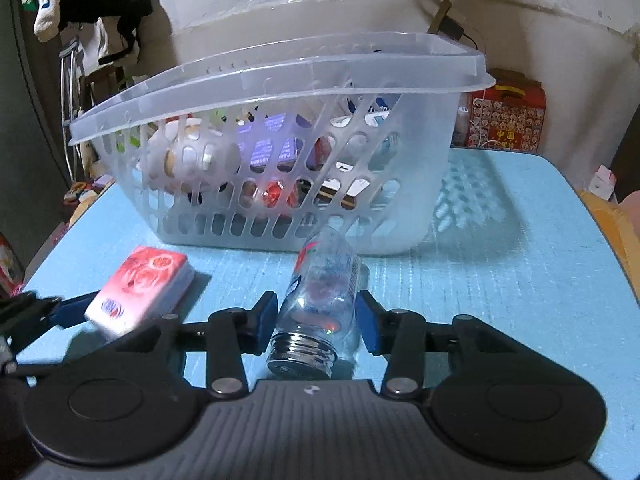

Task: Organize objects
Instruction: 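Lift the tissue pack with the left tool while the right tool lifts the clear bottle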

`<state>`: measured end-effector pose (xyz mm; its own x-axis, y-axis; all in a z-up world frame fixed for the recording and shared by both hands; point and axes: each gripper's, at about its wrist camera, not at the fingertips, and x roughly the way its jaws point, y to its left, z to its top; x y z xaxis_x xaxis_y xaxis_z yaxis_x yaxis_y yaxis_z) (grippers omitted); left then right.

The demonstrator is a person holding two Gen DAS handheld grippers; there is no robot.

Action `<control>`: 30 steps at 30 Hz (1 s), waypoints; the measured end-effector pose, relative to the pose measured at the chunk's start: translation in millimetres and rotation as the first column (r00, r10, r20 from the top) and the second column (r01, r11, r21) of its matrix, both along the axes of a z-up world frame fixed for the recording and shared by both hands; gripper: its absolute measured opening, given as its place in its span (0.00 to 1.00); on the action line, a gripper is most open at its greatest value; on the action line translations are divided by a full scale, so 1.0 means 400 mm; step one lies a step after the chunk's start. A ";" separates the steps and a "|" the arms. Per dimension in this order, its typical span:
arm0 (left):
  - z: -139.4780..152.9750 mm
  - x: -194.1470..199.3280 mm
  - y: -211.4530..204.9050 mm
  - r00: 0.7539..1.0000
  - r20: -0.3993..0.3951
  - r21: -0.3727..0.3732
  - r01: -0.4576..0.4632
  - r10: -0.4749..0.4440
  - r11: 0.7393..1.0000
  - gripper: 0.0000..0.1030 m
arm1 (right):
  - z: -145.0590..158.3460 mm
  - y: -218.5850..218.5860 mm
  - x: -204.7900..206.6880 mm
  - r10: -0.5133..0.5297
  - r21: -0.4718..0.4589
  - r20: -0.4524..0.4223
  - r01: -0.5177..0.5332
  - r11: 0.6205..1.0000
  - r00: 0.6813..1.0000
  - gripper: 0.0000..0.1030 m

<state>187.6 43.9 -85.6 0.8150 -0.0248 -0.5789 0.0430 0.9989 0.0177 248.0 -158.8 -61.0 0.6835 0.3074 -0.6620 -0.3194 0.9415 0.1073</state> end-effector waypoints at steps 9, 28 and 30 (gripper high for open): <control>0.051 -0.045 0.019 0.997 0.069 -0.005 -0.025 0.025 1.000 0.55 | 0.048 -0.084 -0.076 0.008 0.086 0.020 -0.009 0.996 1.000 0.44; 0.154 -0.171 -0.027 0.976 0.214 -0.005 0.042 -0.040 0.999 0.55 | 0.137 -0.134 -0.240 0.022 0.073 0.228 -0.039 0.997 0.974 0.44; 0.160 -0.179 -0.032 0.972 0.230 0.001 0.046 -0.045 0.999 0.55 | 0.143 -0.137 -0.249 0.027 0.075 0.242 -0.046 0.996 0.970 0.44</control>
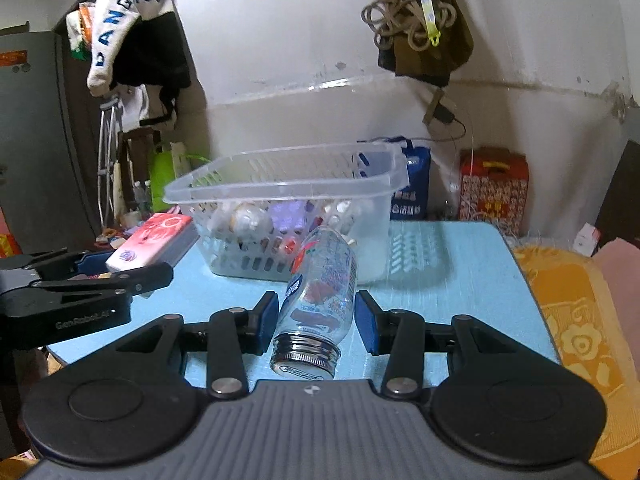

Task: Organize objects
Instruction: 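Lift the tissue pack with the left tool while the right tool lifts the clear bottle, then carry both items over the clear basket and open both tools to release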

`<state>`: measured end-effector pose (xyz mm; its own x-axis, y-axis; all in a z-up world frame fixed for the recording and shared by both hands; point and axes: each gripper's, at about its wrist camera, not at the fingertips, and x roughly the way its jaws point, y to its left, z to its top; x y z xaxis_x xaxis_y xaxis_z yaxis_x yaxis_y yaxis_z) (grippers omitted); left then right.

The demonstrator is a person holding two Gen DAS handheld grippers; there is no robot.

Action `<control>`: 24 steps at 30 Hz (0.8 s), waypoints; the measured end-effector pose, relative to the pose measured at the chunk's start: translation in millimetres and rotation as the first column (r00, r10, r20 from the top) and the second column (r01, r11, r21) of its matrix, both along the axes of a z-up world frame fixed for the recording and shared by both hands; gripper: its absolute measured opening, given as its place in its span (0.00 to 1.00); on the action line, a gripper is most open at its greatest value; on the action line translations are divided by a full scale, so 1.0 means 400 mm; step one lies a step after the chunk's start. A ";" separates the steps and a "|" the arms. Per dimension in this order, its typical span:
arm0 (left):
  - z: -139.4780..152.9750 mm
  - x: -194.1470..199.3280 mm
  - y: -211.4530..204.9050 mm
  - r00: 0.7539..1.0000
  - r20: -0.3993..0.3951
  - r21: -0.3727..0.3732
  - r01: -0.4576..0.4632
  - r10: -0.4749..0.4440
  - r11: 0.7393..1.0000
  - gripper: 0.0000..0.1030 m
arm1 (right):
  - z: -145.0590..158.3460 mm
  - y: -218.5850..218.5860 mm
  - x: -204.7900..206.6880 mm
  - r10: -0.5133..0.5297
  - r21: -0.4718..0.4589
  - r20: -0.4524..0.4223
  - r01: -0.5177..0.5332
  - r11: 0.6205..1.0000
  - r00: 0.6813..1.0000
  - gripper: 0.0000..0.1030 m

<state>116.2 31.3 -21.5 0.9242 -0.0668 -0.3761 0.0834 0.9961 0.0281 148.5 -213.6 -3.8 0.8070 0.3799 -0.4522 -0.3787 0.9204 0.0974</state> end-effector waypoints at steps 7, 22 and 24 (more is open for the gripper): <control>0.012 -0.016 -0.021 0.999 0.028 0.011 0.024 -0.024 1.000 0.55 | 0.015 -0.024 -0.013 0.014 0.040 0.026 -0.015 0.999 1.000 0.44; 0.206 0.198 0.041 0.999 0.048 -0.175 -0.006 0.015 0.984 0.55 | 0.171 0.082 0.239 0.011 0.027 0.159 -0.016 0.999 0.987 0.44; 0.217 0.281 0.050 1.000 0.015 -0.168 -0.013 0.015 0.986 0.55 | 0.170 0.102 0.309 0.004 0.016 0.131 -0.006 1.000 0.991 0.44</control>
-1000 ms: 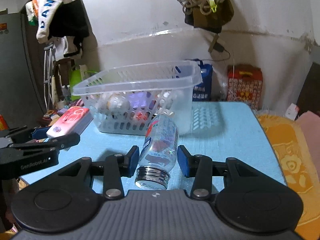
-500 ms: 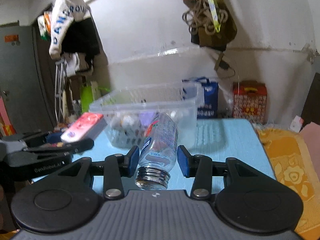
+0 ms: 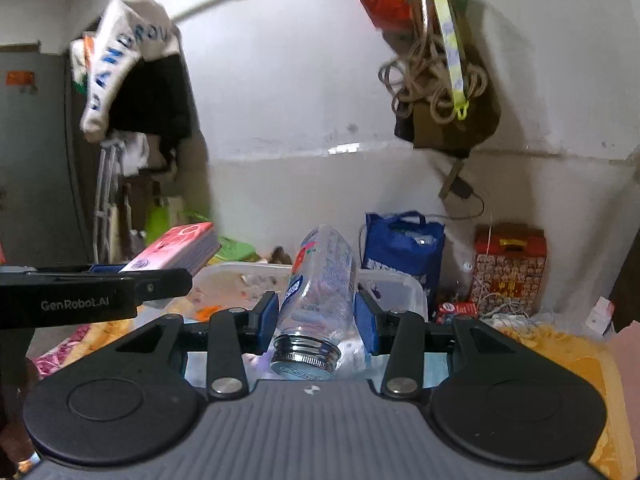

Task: Organize objects
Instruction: 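Carry both items over the clear basket and open both tools to release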

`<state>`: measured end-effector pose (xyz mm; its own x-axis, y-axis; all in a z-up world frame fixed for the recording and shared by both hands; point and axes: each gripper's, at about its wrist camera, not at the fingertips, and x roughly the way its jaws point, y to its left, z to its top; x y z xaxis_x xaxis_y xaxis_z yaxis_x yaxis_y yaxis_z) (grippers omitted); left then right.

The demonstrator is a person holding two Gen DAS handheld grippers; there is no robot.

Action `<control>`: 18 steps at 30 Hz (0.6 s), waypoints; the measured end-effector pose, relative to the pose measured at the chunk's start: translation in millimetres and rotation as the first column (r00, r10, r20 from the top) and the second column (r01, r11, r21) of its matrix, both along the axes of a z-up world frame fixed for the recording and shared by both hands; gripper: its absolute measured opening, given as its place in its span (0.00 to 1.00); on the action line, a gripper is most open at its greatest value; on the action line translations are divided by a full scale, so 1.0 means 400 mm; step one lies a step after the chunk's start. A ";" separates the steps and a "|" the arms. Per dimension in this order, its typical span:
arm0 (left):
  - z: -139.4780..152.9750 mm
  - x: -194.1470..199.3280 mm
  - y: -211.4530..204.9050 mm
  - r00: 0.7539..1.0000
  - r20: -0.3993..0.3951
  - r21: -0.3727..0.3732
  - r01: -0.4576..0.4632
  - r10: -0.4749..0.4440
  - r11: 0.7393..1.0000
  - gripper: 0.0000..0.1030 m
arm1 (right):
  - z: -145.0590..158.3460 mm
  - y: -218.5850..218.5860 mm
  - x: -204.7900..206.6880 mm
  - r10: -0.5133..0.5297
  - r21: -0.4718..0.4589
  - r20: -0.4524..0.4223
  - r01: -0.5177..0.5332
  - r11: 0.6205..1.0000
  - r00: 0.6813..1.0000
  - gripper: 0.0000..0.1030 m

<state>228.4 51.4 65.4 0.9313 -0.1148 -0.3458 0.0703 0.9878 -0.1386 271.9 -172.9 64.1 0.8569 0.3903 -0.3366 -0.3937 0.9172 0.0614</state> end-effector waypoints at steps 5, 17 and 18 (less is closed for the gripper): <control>-0.038 0.162 0.045 0.991 -0.113 -0.039 -0.073 0.069 0.997 0.55 | -0.037 0.030 0.121 -0.032 -0.089 -0.052 0.027 0.996 0.998 0.45; -0.070 0.094 0.047 0.994 -0.071 -0.030 -0.084 0.082 0.996 0.94 | -0.069 -0.048 -0.038 -0.023 0.030 0.039 0.022 0.999 0.999 1.00; -0.070 0.071 0.047 0.996 -0.061 -0.036 -0.072 0.070 0.997 0.94 | -0.070 -0.062 -0.051 -0.017 0.055 0.031 0.015 0.998 0.999 1.00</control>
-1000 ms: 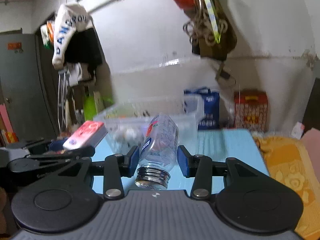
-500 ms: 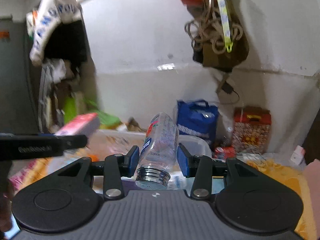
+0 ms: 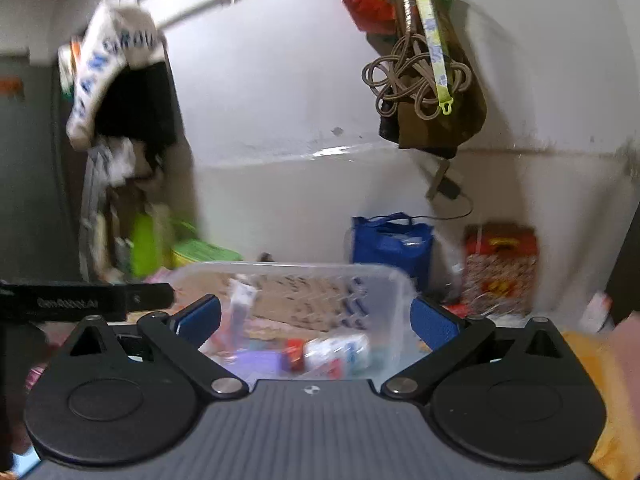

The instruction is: Organize objects

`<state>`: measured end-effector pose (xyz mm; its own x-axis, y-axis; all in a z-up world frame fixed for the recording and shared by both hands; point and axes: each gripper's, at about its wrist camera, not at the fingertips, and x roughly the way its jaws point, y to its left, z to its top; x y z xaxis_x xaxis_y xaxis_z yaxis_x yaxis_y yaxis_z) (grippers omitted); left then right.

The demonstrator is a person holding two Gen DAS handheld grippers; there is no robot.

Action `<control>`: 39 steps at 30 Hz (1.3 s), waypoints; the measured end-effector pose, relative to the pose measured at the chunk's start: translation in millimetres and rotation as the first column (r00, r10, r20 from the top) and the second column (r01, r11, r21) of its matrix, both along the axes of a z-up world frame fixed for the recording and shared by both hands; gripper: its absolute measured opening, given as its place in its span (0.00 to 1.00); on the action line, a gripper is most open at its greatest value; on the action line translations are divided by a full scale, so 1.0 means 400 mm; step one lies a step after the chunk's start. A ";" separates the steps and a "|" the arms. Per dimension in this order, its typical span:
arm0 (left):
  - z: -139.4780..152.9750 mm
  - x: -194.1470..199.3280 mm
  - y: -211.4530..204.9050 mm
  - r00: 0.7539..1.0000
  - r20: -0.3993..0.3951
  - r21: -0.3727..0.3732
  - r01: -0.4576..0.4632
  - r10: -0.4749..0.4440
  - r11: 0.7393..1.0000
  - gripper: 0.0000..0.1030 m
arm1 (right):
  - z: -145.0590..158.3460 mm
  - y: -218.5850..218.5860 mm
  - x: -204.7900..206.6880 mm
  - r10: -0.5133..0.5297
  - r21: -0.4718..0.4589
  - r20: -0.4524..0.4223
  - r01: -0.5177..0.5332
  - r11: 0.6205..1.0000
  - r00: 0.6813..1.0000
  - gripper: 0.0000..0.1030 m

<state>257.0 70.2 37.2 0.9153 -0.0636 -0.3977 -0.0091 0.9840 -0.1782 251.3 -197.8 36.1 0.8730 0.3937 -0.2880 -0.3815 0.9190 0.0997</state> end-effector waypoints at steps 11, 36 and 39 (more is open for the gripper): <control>0.054 -0.160 -0.030 0.998 0.064 0.037 -0.019 0.017 0.999 0.96 | 0.048 -0.013 -0.060 -0.059 -0.073 -0.031 0.056 0.996 0.998 1.00; -0.002 -0.141 -0.096 0.999 -0.047 0.147 0.021 -0.014 0.989 0.96 | -0.007 -0.023 -0.039 -0.109 -0.081 -0.103 0.101 0.992 0.989 1.00; -0.009 -0.142 -0.100 0.999 -0.052 0.151 0.020 -0.012 0.988 0.96 | -0.012 -0.020 -0.041 -0.108 -0.085 -0.106 0.099 0.991 0.988 1.00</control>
